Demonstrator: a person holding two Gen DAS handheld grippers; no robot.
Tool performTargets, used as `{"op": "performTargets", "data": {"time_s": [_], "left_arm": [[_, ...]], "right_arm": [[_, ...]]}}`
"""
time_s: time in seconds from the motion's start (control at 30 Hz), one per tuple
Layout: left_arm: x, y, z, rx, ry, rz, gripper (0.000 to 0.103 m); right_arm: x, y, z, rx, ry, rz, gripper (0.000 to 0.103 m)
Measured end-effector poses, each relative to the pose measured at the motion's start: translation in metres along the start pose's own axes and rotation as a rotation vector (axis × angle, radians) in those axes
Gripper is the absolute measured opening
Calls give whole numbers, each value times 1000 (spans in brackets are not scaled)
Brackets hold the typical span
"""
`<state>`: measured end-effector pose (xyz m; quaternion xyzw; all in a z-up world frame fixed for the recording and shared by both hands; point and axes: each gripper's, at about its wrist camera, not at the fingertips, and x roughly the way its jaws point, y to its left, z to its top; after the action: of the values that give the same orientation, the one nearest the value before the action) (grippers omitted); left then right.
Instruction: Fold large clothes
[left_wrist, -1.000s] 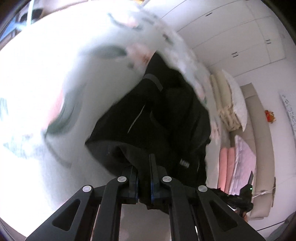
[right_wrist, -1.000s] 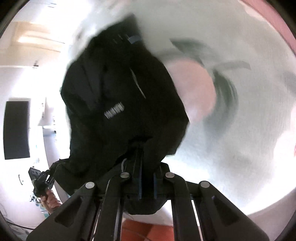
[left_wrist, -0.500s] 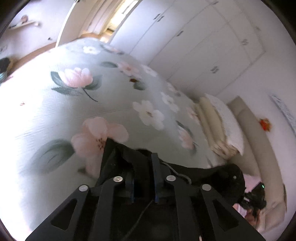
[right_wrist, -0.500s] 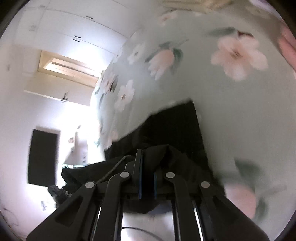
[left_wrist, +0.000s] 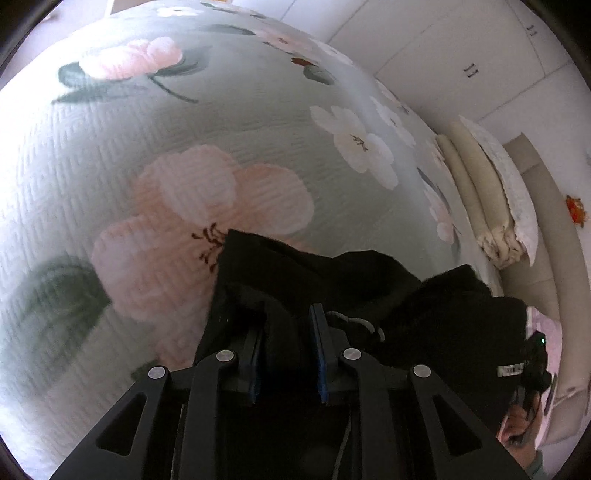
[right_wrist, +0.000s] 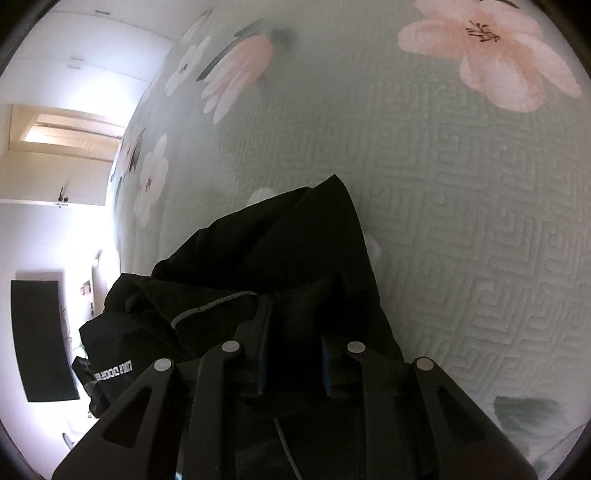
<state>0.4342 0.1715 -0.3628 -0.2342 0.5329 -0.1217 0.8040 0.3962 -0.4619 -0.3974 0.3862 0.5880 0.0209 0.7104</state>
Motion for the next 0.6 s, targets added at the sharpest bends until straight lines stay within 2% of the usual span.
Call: {"op": "performTargets", "data": {"time_s": [0.07, 0.13, 0.17, 0.2, 0.23, 0.27, 0.33, 0.4, 0.43, 0.47, 0.5, 0.53, 0.57, 0.6], "left_arm": [[-24, 3, 7, 5, -41, -10, 26], [-52, 10, 11, -28, -82, -68, 26], [-64, 12, 14, -48, -96, -101, 26], [-76, 13, 16, -51, -104, -122, 26], [-83, 10, 18, -37, -102, -132, 26], [-89, 9, 19, -31, -93, -148, 27], [-100, 13, 20, -85, -80, -233, 29], [-109, 19, 19, -130, -84, -334, 35], [-113, 22, 20, -114, -75, -363, 44], [-118, 22, 21, -89, -97, -322, 54], [-124, 20, 20, -65, -134, -235, 60], [-128, 18, 20, -39, -159, -157, 72], [-132, 17, 20, -8, -168, -113, 74], [-133, 15, 19, 21, -162, -113, 74]], "right_arm": [[-14, 2, 3, -21, -5, -3, 27], [-39, -2, 2, -10, -84, 17, 29], [-55, -4, 2, -2, -137, 38, 33], [-72, -3, 0, -11, -195, -1, 53], [-87, 1, -1, -36, -248, -51, 68], [-99, 9, -2, -92, -285, -92, 69], [-106, 23, -6, -184, -292, -134, 69], [-100, 40, -12, -293, -249, -149, 69], [-95, 46, -15, -337, -218, -148, 70], [-86, 53, -17, -386, -192, -158, 70], [-78, 60, -18, -414, -185, -173, 70], [-67, 66, -18, -460, -174, -199, 70], [-57, 72, -17, -494, -174, -226, 70], [-50, 75, -16, -532, -183, -262, 70]]}}
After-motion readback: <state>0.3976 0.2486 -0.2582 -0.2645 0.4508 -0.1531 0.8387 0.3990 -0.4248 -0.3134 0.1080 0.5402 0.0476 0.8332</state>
